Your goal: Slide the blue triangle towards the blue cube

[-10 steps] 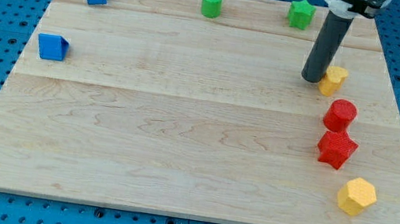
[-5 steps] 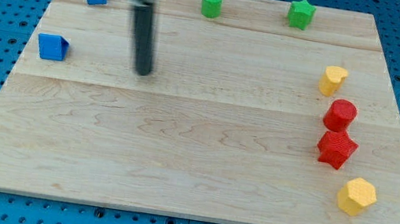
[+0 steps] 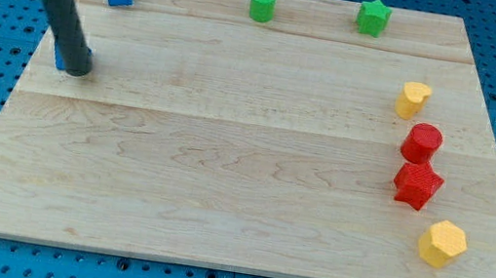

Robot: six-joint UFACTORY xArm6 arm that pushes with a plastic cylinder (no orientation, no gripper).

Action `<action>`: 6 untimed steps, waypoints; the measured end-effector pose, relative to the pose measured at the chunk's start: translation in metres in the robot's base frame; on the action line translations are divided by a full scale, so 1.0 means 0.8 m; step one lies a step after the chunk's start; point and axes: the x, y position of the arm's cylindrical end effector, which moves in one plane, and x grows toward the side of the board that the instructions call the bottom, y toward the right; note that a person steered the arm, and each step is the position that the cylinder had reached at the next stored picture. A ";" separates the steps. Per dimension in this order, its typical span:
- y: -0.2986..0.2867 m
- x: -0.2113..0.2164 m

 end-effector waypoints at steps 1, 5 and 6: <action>0.024 0.000; -0.116 0.006; -0.069 -0.030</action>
